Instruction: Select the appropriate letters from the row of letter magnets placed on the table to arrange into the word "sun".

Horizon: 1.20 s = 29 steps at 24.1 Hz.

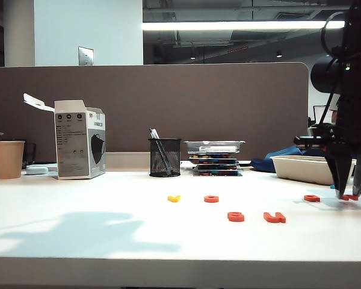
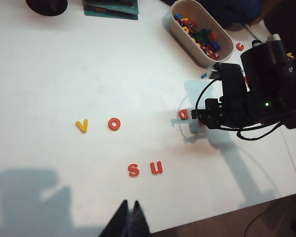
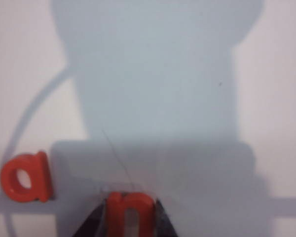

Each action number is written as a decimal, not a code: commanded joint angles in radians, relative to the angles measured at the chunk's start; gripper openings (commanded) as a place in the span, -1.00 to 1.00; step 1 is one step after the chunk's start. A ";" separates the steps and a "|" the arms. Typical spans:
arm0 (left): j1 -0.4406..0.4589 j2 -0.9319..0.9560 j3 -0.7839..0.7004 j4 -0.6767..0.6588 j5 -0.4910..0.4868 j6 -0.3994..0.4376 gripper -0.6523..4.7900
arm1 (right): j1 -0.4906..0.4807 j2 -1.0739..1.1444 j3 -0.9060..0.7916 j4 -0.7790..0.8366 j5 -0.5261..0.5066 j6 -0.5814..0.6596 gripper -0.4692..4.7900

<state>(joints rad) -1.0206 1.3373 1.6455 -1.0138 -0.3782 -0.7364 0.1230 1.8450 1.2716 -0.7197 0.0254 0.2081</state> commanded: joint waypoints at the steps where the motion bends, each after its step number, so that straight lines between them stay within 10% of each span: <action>1: 0.000 -0.003 0.004 0.006 -0.003 0.004 -0.78 | 0.001 -0.026 0.004 0.008 -0.006 0.000 -0.48; 29: 0.000 -0.003 0.004 0.021 -0.003 0.004 -0.78 | 0.081 -0.353 -0.085 -0.132 -0.076 0.083 -0.48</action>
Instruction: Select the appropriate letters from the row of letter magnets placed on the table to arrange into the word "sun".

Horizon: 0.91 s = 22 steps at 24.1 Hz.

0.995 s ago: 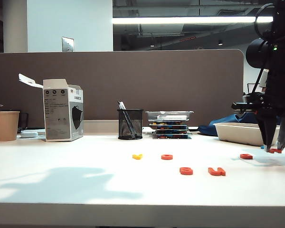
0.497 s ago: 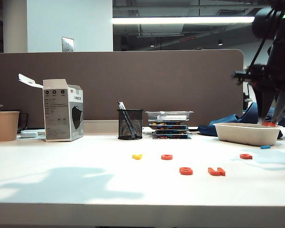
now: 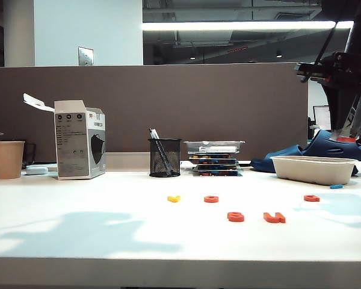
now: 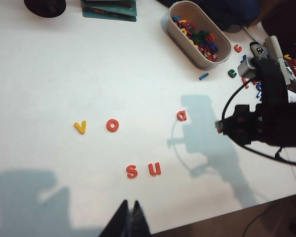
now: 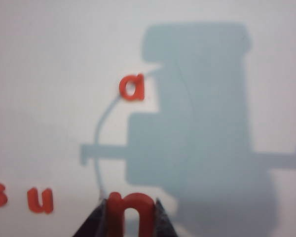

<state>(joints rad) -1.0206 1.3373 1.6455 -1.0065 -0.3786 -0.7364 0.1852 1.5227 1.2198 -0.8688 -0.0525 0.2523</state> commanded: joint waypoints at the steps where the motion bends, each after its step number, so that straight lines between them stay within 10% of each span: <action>1: 0.000 -0.003 0.004 0.014 -0.003 0.004 -0.78 | 0.026 -0.040 -0.050 0.026 0.002 0.045 -0.48; 22: 0.000 -0.003 0.004 0.013 -0.003 0.004 -0.78 | 0.096 -0.063 -0.357 0.306 -0.037 0.095 -0.48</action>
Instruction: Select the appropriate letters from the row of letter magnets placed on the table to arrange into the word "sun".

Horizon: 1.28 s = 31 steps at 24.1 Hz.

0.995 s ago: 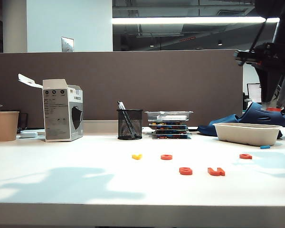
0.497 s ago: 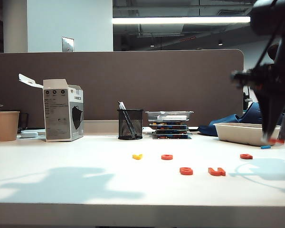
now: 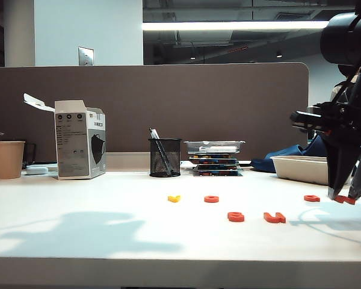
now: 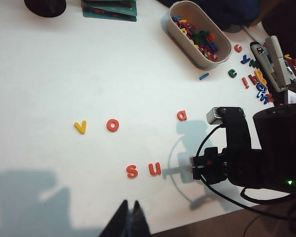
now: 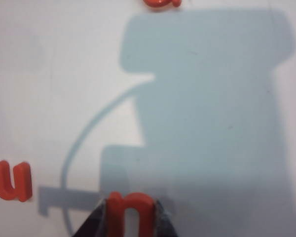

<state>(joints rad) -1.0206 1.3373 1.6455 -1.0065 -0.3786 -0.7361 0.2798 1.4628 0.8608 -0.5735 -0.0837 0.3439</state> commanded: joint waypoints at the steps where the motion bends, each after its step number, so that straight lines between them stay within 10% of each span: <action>1: 0.000 -0.003 0.004 0.013 -0.003 0.003 -0.78 | 0.001 -0.003 0.002 0.011 -0.005 0.004 -0.48; 31: 0.000 -0.003 0.004 0.013 -0.003 0.003 -0.78 | 0.005 0.118 -0.002 0.096 -0.125 0.060 -0.48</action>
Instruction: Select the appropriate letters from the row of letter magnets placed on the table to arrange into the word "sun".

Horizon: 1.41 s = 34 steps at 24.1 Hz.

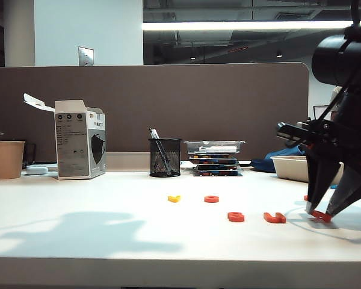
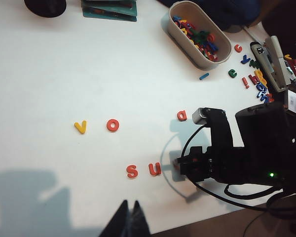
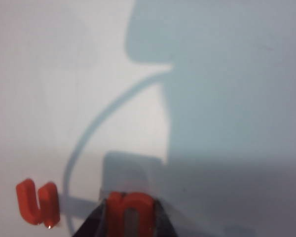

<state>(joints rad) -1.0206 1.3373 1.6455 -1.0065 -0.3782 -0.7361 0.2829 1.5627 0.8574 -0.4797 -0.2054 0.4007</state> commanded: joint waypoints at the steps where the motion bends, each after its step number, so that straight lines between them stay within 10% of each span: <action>1: 0.000 -0.003 0.004 0.013 -0.003 0.003 -0.78 | 0.003 0.024 0.002 -0.002 -0.003 0.003 -0.48; 34: 0.000 -0.003 0.004 0.013 -0.003 0.003 -0.78 | 0.005 0.026 0.006 -0.029 -0.022 -0.016 -0.12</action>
<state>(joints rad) -1.0206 1.3373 1.6455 -1.0065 -0.3786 -0.7361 0.2882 1.5826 0.8722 -0.4759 -0.2398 0.3843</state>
